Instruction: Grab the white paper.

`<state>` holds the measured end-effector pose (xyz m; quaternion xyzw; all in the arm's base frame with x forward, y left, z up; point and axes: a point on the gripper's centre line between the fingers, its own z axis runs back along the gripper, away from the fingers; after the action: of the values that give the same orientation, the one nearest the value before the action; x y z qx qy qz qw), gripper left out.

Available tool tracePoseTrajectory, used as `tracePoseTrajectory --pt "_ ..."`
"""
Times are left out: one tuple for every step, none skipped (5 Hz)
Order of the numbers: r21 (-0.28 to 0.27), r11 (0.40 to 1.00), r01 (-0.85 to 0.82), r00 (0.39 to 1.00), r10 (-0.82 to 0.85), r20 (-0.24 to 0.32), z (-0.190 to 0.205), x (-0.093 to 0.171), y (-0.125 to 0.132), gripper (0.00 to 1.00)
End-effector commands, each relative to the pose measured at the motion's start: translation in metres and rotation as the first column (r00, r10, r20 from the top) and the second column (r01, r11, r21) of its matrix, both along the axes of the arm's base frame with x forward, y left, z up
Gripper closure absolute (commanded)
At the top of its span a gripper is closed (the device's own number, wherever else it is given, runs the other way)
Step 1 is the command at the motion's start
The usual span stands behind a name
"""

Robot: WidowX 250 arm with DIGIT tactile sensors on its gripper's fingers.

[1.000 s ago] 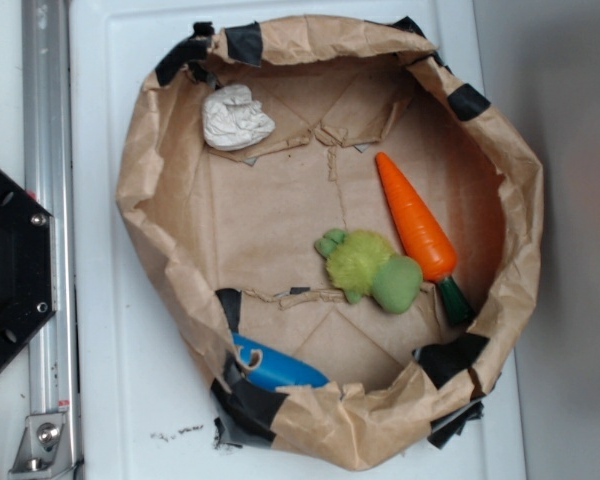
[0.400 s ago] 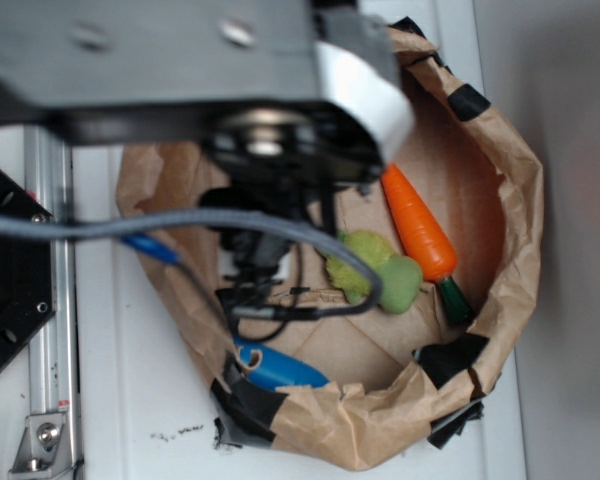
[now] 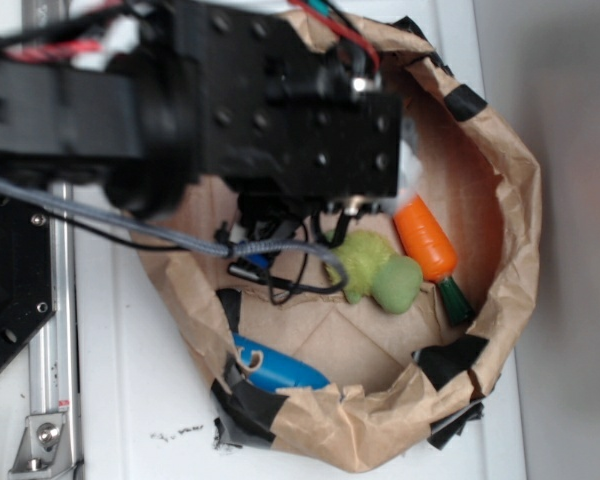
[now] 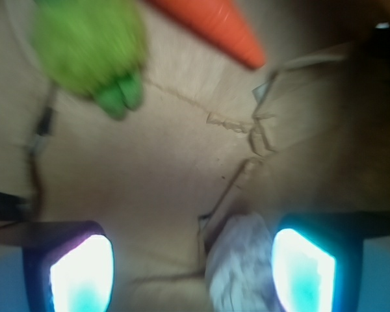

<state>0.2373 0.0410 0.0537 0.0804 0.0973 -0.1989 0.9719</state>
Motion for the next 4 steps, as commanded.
tracePoseTrajectory --pt "0.031 0.996 0.085 0.996 -0.085 0.011 -0.003 -0.024 0.026 0.00" --pt "0.045 0.996 0.080 0.997 -0.079 -0.014 -0.001 -0.029 0.032 0.00" --pt "0.087 0.993 0.080 0.996 -0.076 -0.048 -0.011 -0.037 0.043 0.00" --pt "0.112 0.991 0.078 0.995 -0.070 -0.070 -0.014 -0.037 0.048 0.00"
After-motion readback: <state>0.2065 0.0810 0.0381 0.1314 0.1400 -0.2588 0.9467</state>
